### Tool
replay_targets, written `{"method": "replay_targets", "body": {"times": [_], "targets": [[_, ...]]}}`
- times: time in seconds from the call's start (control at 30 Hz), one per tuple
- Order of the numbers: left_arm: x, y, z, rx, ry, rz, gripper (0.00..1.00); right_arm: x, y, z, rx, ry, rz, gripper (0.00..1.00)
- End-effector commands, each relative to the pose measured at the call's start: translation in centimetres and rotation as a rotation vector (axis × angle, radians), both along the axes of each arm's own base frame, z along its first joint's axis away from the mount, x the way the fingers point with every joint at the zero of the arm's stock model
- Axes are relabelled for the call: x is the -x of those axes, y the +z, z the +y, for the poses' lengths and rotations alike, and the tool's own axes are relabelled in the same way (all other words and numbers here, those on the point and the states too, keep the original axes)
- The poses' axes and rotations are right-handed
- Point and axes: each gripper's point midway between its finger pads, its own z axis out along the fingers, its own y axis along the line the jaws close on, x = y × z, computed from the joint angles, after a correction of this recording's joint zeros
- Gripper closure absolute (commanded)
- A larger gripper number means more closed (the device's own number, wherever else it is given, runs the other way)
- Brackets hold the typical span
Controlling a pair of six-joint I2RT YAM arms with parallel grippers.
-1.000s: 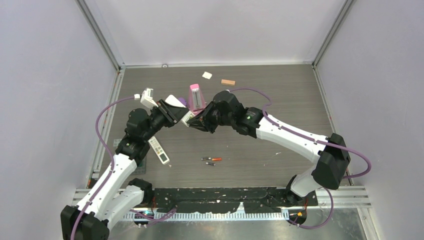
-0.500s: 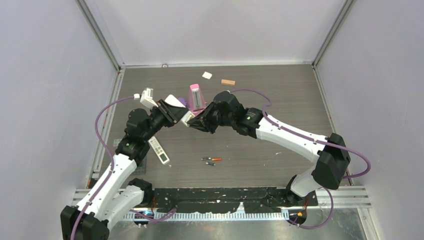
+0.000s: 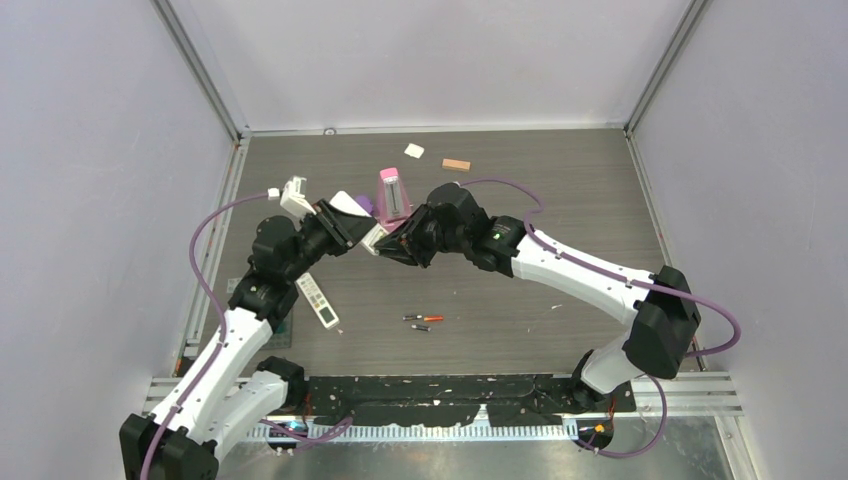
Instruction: Load the batteries into the remote control
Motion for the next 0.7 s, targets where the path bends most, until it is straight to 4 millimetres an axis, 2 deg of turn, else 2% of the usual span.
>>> {"method": "replay_targets", "body": {"times": [0.0,0.3,0.47,0.67], "targets": [[0.6,4.1,-0.8,0.069,-0.046,-0.057,1.0,-0.7,-0.6,-0.1,0.008,-0.027,0.004,0.71],[0.4,3.6,-0.9,0.068,-0.041,-0.015,1.0,-0.6,0.2,0.1,-0.016,-0.014,-0.012,0.51],[0.0,3.2,-1.0,0.065,-0.037,0.004,1.0,-0.6,1.9,0.0,-0.04,0.002,-0.078,0.31],[0.0,2.2,-1.1,0.057,-0.037,0.064,1.0,0.1,3.7,0.4,-0.088,0.071,-0.141,0.13]]}}
